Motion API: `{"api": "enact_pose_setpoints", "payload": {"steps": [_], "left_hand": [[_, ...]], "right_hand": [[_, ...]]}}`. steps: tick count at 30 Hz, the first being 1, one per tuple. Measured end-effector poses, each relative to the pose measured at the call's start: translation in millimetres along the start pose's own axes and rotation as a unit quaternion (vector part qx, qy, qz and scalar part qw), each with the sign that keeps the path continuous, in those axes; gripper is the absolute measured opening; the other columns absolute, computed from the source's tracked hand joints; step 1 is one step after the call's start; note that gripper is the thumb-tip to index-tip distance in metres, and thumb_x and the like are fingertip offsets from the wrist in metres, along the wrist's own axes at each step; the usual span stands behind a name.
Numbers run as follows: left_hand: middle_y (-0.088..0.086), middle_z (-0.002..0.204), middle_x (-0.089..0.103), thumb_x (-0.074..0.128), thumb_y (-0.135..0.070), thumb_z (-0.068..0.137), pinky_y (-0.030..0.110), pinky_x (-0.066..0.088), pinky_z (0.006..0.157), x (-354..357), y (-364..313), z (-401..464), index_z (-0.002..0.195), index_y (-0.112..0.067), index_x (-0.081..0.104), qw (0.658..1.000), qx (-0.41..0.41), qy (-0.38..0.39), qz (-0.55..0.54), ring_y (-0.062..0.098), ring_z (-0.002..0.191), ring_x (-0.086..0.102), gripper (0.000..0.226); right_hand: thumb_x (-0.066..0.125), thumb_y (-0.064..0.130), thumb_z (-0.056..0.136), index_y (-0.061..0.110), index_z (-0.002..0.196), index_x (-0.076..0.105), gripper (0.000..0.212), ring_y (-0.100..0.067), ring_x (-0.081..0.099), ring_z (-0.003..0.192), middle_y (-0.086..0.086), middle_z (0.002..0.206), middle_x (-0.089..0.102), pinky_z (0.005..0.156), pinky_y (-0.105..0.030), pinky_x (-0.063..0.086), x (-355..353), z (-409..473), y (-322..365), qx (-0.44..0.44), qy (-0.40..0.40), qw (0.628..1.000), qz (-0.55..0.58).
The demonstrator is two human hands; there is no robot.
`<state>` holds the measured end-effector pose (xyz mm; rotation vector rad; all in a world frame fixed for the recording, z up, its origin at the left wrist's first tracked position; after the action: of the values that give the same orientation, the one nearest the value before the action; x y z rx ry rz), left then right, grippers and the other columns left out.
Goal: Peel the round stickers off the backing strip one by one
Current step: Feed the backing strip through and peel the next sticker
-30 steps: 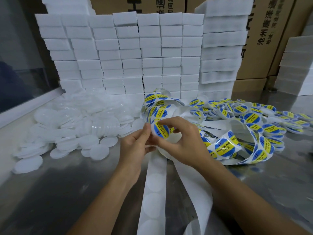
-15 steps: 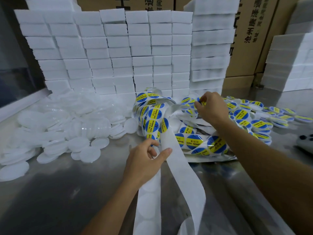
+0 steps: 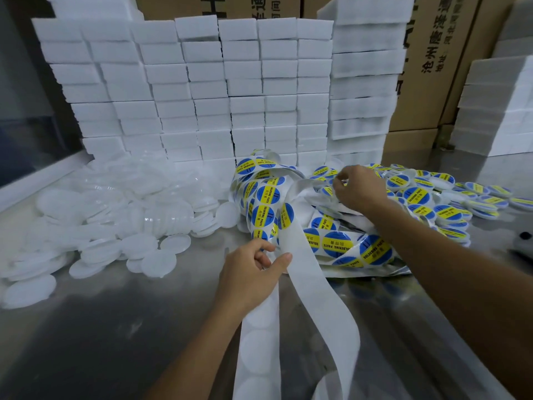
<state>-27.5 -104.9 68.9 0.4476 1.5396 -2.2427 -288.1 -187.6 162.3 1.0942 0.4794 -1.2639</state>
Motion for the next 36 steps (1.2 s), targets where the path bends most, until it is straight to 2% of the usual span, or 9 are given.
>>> {"api": "enact_pose_setpoints", "payload": {"steps": [5, 10, 13, 17, 23, 26, 28, 31, 36], "left_hand": [[-0.020, 0.058, 0.056, 0.077, -0.040, 0.077, 0.028, 0.049, 0.062, -0.8, 1.6, -0.2, 0.085, -0.033, 0.064, 1.000, -0.014, 0.003, -0.017, -0.001, 0.052, 0.050, 0.017], [-0.020, 0.059, 0.059, 0.077, -0.033, 0.076, 0.025, 0.048, 0.062, -2.9, -1.1, -1.1, 0.083, -0.039, 0.061, 0.999, -0.016, -0.002, -0.029, 0.000, 0.052, 0.051, 0.019], [-0.019, 0.060, 0.059, 0.077, -0.032, 0.077, 0.026, 0.049, 0.063, -4.3, -2.8, -2.2, 0.084, -0.038, 0.062, 0.999, -0.020, -0.001, -0.036, -0.001, 0.053, 0.051, 0.018], [-0.012, 0.060, 0.059, 0.077, -0.034, 0.080, 0.015, 0.045, 0.060, -7.6, -7.9, -4.5, 0.083, -0.035, 0.064, 0.997, -0.029, -0.009, -0.074, -0.001, 0.053, 0.052, 0.013], [-0.005, 0.070, 0.067, 0.066, -0.041, 0.088, 0.010, 0.043, 0.059, -14.0, -25.5, -11.7, 0.081, -0.024, 0.069, 0.995, 0.008, -0.002, -0.097, 0.005, 0.066, 0.060, 0.019], [-0.008, 0.071, 0.066, 0.066, -0.039, 0.087, 0.009, 0.040, 0.064, -21.7, -35.5, -15.9, 0.077, -0.022, 0.068, 0.993, 0.044, -0.033, -0.107, 0.005, 0.070, 0.058, 0.020], [-0.011, 0.068, 0.065, 0.069, -0.023, 0.090, 0.010, 0.042, 0.064, -26.1, -38.6, -16.0, 0.073, -0.025, 0.070, 0.984, 0.031, -0.052, -0.167, 0.003, 0.067, 0.057, 0.016], [-0.007, 0.079, 0.074, 0.064, -0.009, 0.091, 0.014, 0.051, 0.067, -28.5, -40.0, -13.3, 0.078, -0.023, 0.075, 0.950, -0.032, -0.038, -0.308, 0.004, 0.073, 0.067, 0.023], [0.001, 0.082, 0.077, 0.063, -0.004, 0.090, 0.021, 0.055, 0.066, -30.9, -42.1, -12.2, 0.077, -0.028, 0.078, 0.940, -0.056, -0.026, -0.335, 0.011, 0.076, 0.071, 0.031]], "right_hand": [[0.057, 0.033, 0.092, 0.016, 0.086, 0.066, 0.021, -0.021, 0.063, 0.072, 0.007, 0.071, 0.066, 0.065, -0.034, 0.050, -23.8, -51.6, 39.9, -0.037, -0.132, 0.979, 0.149], [0.063, 0.056, 0.083, 0.029, 0.108, 0.051, 0.039, -0.014, 0.060, 0.074, 0.011, 0.078, 0.065, 0.065, -0.033, 0.048, 0.7, -100.3, 77.7, -0.057, -0.008, 0.985, 0.161], [0.067, 0.024, 0.087, 0.024, 0.112, 0.060, 0.026, -0.016, 0.061, 0.078, 0.000, 0.093, 0.069, 0.074, -0.036, 0.053, 14.2, -113.0, 86.5, -0.080, 0.051, 0.970, 0.224], [0.064, -0.001, 0.085, 0.016, 0.106, 0.074, 0.029, 0.001, 0.059, 0.068, 0.004, 0.099, 0.073, 0.069, -0.012, 0.046, 7.8, -121.9, 89.5, -0.113, 0.048, 0.934, 0.334], [0.064, -0.013, 0.082, 0.030, 0.124, 0.060, 0.060, -0.041, 0.066, 0.094, -0.004, 0.119, 0.069, 0.086, -0.050, 0.057, -4.4, -127.5, 88.0, -0.083, 0.114, 0.848, 0.511], [0.067, -0.013, 0.081, 0.019, 0.127, 0.063, 0.056, -0.020, 0.063, 0.064, 0.001, 0.105, 0.070, 0.069, -0.028, 0.056, -6.6, -131.3, 92.5, -0.101, 0.126, 0.835, 0.526], [0.070, -0.013, 0.079, 0.011, 0.124, 0.066, 0.050, -0.002, 0.048, 0.048, 0.012, 0.077, 0.062, 0.054, -0.011, 0.041, -6.1, -132.9, 93.5, -0.111, 0.118, 0.834, 0.527], [0.078, 0.001, 0.079, 0.011, 0.116, 0.070, 0.039, -0.001, 0.046, 0.046, 0.020, 0.057, 0.057, 0.052, -0.011, 0.037, -6.2, -134.0, 94.7, -0.110, 0.105, 0.846, 0.510], [0.085, 0.014, 0.075, 0.017, 0.101, 0.076, 0.027, -0.008, 0.061, 0.069, 0.001, 0.105, 0.061, 0.067, -0.014, 0.045, -21.3, -140.4, 98.4, -0.214, -0.030, 0.908, 0.360]]}}
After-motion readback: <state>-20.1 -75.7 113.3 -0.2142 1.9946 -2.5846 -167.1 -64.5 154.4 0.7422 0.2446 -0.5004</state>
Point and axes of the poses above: each hand's wrist, its own z-axis towards the middle knuckle, its own x-axis out of the palm, y = z × x, the point moved 6 cm from there along z, towards the middle knuckle
